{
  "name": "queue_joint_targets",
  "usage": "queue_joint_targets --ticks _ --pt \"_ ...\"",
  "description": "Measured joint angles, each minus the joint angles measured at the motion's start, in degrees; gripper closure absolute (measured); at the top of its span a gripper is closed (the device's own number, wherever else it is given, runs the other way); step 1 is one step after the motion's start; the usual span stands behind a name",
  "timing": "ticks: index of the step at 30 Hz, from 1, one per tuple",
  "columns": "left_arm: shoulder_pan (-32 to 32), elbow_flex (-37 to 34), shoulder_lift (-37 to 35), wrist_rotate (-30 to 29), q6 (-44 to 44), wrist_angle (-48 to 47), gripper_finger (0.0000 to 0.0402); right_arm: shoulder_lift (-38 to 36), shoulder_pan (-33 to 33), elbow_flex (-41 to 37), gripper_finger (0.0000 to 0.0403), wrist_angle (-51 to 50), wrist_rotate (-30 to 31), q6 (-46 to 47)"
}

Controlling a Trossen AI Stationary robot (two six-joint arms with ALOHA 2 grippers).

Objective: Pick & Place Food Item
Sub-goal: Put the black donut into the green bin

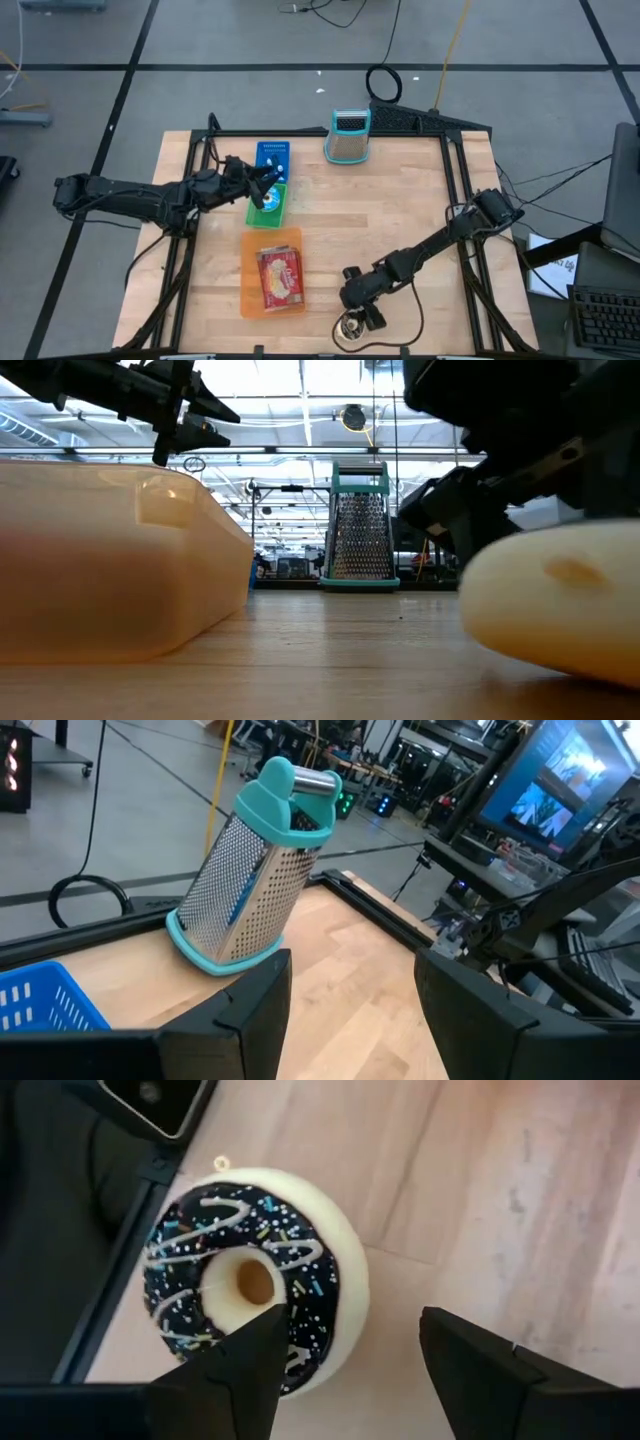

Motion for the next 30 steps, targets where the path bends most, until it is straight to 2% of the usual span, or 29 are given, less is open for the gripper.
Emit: queue_joint_targets --ticks 5,10,16,22,25,28,30 --pt "0.0 0.0 0.0 0.0 0.0 1.0 0.019 0.0 0.2 -0.1 0.0196 -0.3 0.5 0.4" --pt "0.0 0.0 0.0 0.0 -0.5 1.0 0.019 0.7 1.2 -0.1 0.0228 0.6 -0.5 2.1" --pt "0.0 0.0 0.0 0.0 -0.6 0.8 0.019 0.7 2.3 -0.1 0.0286 1.5 -0.5 1.7" --pt "0.0 0.0 0.0 0.0 -0.1 0.9 0.019 0.4 1.2 -0.2 0.0361 1.2 -1.0 -2.8" --pt "0.0 0.0 0.0 0.0 1.2 0.9 0.019 -1.8 -0.6 -0.2 0.0392 -1.8 -1.2 -6.1" --pt "0.0 0.0 0.0 0.0 1.0 0.9 0.019 -5.8 -2.7 -0.2 0.0392 -6.2 0.1 -8.7" --pt "0.0 0.0 0.0 0.0 0.1 0.9 0.019 -9.5 -3.9 -0.2 0.0391 -9.3 3.1 -10.3"
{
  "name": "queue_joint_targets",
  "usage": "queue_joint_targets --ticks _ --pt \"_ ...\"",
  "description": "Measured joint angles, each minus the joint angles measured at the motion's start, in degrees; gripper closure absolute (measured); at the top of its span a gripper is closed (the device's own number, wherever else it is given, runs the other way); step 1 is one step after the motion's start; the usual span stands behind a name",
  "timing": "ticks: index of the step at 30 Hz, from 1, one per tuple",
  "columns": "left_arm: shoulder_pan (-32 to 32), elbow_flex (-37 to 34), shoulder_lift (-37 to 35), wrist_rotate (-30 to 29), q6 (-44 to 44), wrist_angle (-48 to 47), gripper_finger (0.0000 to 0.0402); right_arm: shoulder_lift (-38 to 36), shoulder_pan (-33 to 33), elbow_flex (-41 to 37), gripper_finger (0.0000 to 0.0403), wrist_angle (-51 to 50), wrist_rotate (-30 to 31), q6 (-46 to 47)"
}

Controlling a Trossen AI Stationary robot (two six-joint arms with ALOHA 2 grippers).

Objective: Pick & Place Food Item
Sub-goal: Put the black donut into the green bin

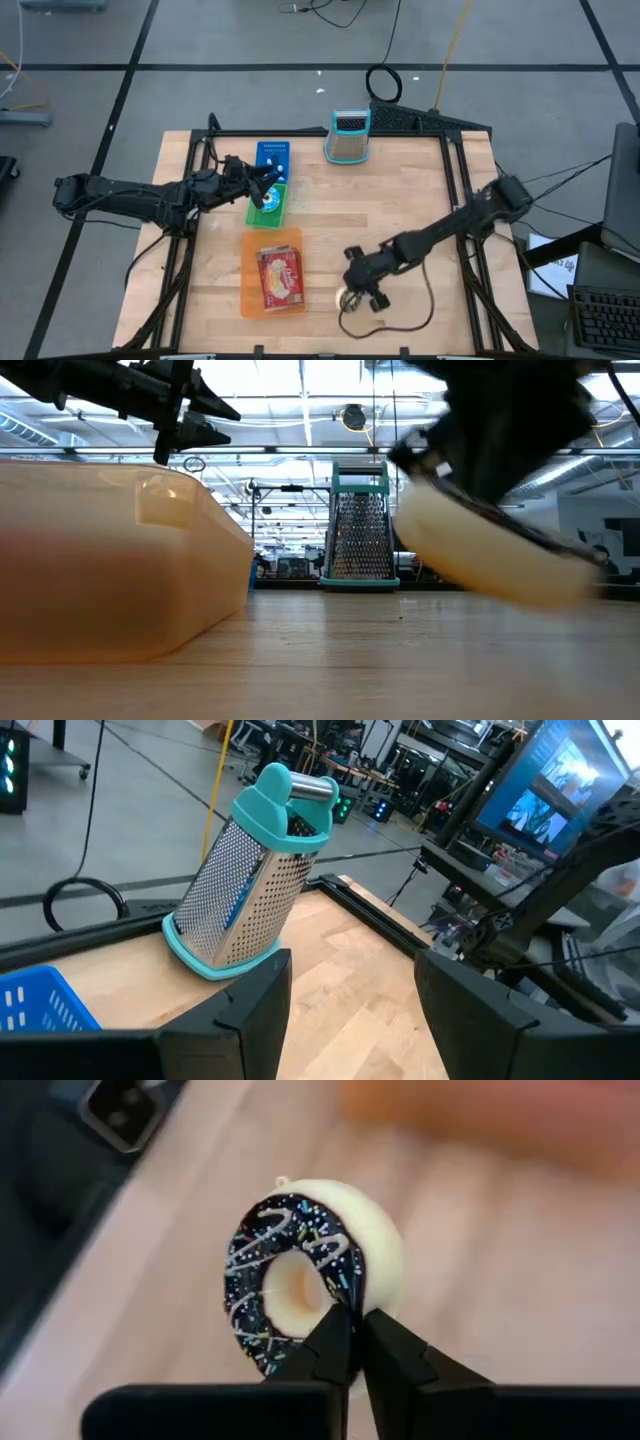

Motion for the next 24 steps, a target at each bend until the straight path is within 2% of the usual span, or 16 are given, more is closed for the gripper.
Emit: queue_joint_targets --ticks 3,7,10,13,17,19,21,24 --pt "0.0 0.0 0.0 0.0 -3.0 0.0 0.019 -6.0 -1.5 0.0 0.0397 -4.3 6.0 -3.3" --pt "0.0 0.0 0.0 0.7 -2.4 -0.2 0.019 -13.8 -3.3 -1.1 0.0397 -3.9 19.6 -6.9" --pt "-0.2 0.0 1.7 3.3 -0.9 0.7 0.019 -18.5 -4.8 -5.4 0.0396 4.6 31.3 -9.3" --pt "-1.0 -0.1 5.8 4.8 -0.9 3.4 0.019 -21.6 -7.2 -12.9 0.0398 20.3 39.3 -13.1" --pt "-2.5 0.1 12.9 7.8 1.7 13.4 0.019 -22.4 -11.7 -23.5 0.0398 47.3 42.9 -18.8" --pt "-3.4 0.8 16.0 10.1 4.7 16.5 0.019 -22.4 -14.0 -27.4 0.0398 56.2 42.9 -19.8" --pt "-4.5 3.0 18.3 11.1 7.8 17.7 0.019 -22.4 -16.0 -29.6 0.0398 60.9 42.9 -19.5" --pt "-5.6 7.1 22.3 10.7 12.3 17.5 0.019 -22.4 -18.0 -30.9 0.0398 62.7 42.7 -17.4"
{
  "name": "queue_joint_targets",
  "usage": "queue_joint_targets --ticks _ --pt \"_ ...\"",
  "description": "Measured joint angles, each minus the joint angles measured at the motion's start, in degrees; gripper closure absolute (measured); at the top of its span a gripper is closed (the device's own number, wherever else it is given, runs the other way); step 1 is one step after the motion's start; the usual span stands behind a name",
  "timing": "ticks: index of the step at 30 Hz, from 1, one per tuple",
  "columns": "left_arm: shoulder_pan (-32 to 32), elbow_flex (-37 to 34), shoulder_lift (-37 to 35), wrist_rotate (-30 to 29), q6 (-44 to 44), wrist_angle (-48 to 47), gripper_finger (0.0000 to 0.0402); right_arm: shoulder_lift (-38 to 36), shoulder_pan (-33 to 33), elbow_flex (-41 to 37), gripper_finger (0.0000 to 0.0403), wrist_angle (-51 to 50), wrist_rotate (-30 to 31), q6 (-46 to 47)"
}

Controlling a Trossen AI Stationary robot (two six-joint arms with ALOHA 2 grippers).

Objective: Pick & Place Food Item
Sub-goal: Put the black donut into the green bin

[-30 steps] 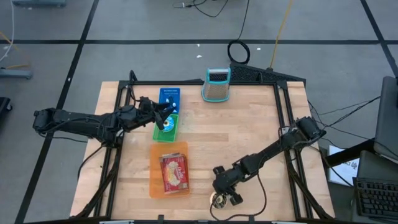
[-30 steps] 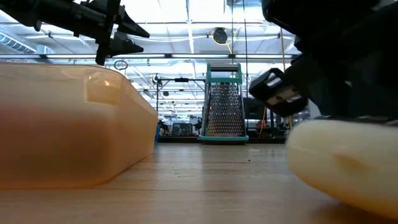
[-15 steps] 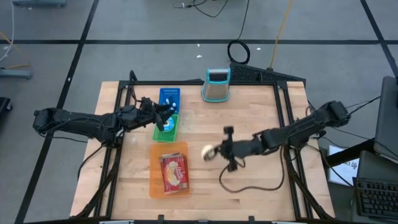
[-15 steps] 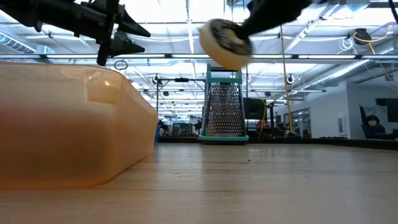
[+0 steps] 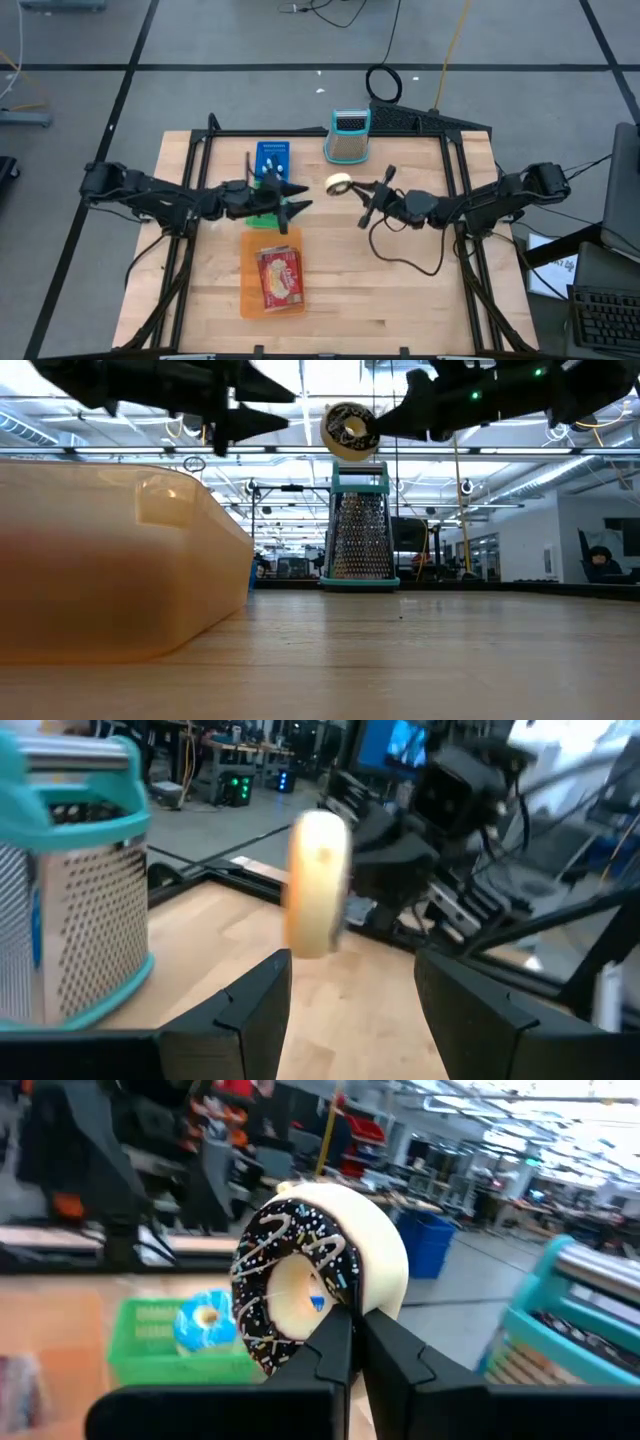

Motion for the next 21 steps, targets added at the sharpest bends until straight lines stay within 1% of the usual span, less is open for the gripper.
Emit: queue_joint_targets --ticks 1,5,7,9,12,18,21 --pt "-0.3 1.3 1.6 -0.1 1.6 -0.1 0.019 0.0 -0.4 0.0 0.0397 0.2 -0.3 0.2" --pt "-0.4 7.2 7.1 -0.3 7.5 0.0 0.019 0.0 -1.4 0.0 0.0397 1.7 -4.4 0.4" --pt "-0.3 9.2 9.2 -1.2 9.8 -0.1 0.019 0.0 -1.4 0.0 0.0397 2.2 -4.3 0.3" --pt "-0.1 10.6 10.6 -3.7 11.6 -0.4 0.019 0.0 -1.3 0.0 0.0397 2.6 -4.1 0.3" --pt "0.1 12.0 11.5 -5.3 12.3 -0.2 0.019 0.0 -1.0 0.0 0.0397 3.0 -4.3 0.3" --pt "0.5 12.2 11.5 -2.5 11.7 0.2 0.019 0.0 -0.9 0.0 0.0397 2.5 -4.5 1.6" --pt "0.5 12.2 11.5 -4.1 11.0 0.4 0.019 0.0 -0.5 0.0 0.0397 2.9 -7.7 2.1"
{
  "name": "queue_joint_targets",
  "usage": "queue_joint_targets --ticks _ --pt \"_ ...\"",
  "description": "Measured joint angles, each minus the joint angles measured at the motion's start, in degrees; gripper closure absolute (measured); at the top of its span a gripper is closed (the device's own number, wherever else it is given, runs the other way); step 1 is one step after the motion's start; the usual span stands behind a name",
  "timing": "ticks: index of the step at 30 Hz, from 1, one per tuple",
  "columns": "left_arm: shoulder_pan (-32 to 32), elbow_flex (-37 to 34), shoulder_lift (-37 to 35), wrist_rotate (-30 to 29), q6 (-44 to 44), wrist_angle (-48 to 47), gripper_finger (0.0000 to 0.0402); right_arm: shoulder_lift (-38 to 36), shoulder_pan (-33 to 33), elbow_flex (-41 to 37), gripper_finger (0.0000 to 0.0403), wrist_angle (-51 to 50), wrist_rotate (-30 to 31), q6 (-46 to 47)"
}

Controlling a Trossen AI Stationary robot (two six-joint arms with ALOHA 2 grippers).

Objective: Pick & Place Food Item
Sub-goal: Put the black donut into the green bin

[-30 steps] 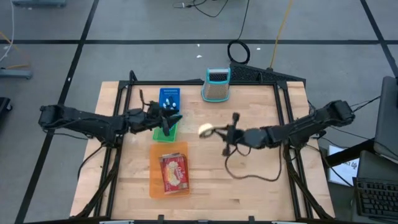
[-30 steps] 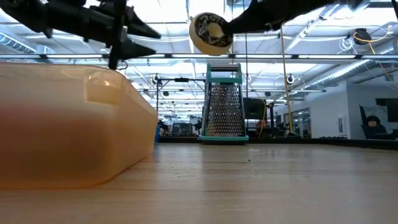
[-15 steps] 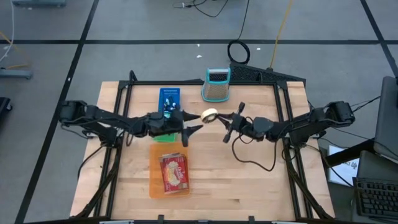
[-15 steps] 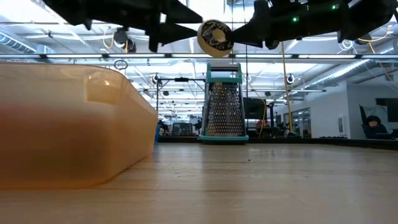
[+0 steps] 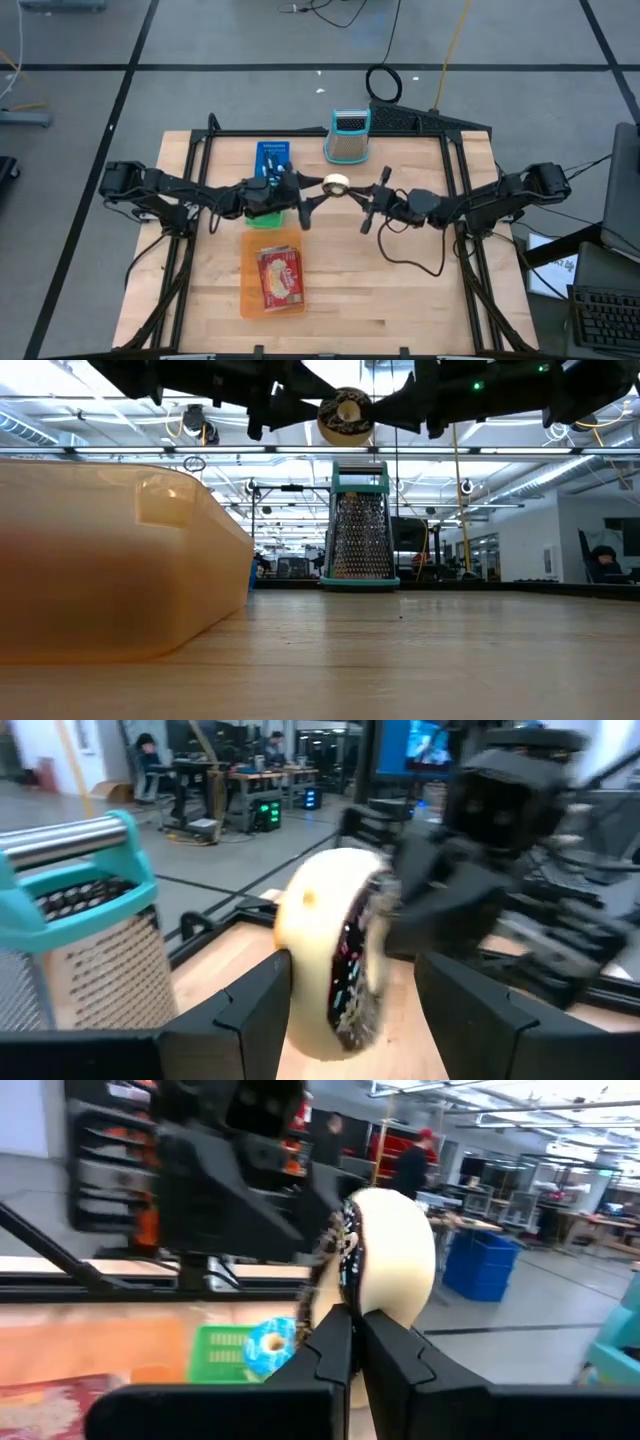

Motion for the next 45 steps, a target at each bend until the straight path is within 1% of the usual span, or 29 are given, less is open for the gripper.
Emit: queue_joint_targets --ticks 3,9,14,19,22,25,27,30,34,37,39,41,43,45 --pt "0.2 0.0 0.0 -2.4 -0.9 -0.4 0.019 0.0 0.8 0.0 0.0397 0.3 -1.3 1.0" --pt "0.2 0.0 0.0 -3.2 -0.3 -0.3 0.019 0.0 2.3 0.0 0.0397 0.1 -1.2 0.9" --pt "0.2 0.0 0.0 -2.9 -0.3 -0.3 0.019 0.0 2.7 0.0 0.0397 0.1 -1.2 -0.8" --pt "0.2 0.0 0.0 4.9 -0.2 -0.3 0.019 0.0 2.7 0.1 0.0396 0.4 -1.6 -0.9" --pt "0.2 0.0 0.0 8.6 -0.2 -0.3 0.019 0.0 2.7 0.1 0.0396 0.1 -5.1 -0.8" --pt "0.1 0.0 0.0 10.5 -0.3 -0.2 0.019 0.0 2.7 0.1 0.0395 0.0 -9.0 -0.6" --pt "0.0 0.0 0.0 10.5 -0.7 -0.2 0.0192 0.0 2.7 0.1 0.0389 0.0 -8.8 -0.6" --pt "-0.2 0.0 0.0 10.5 -0.8 -0.2 0.0216 0.0 2.7 0.1 0.0371 -0.6 -8.6 -0.5" --pt "-0.3 0.0 0.0 12.1 -1.4 -0.2 0.0282 0.0 2.7 0.1 0.0337 -1.1 -8.7 0.1" --pt "-0.3 0.0 -0.6 12.7 -1.7 -1.7 0.0329 0.0 2.6 0.1 0.0305 -1.4 -8.6 0.5" --pt "0.0 0.0 -2.1 12.8 -1.7 -4.9 0.0352 -0.1 2.6 0.1 0.0278 -1.4 -7.2 0.6" --pt "0.3 0.0 -4.8 12.9 -1.8 -10.0 0.0366 -1.1 2.9 0.1 0.0249 -2.3 -4.0 0.6" --pt "0.8 0.0 -8.6 12.9 -2.5 -16.8 0.037 -2.9 3.0 0.1 0.0222 -4.7 -1.3 0.7" --pt "1.2 0.0 -12.8 12.9 -3.3 -23.2 0.0366 -5.3 3.0 0.1 0.02 -8.3 -1.1 1.5"
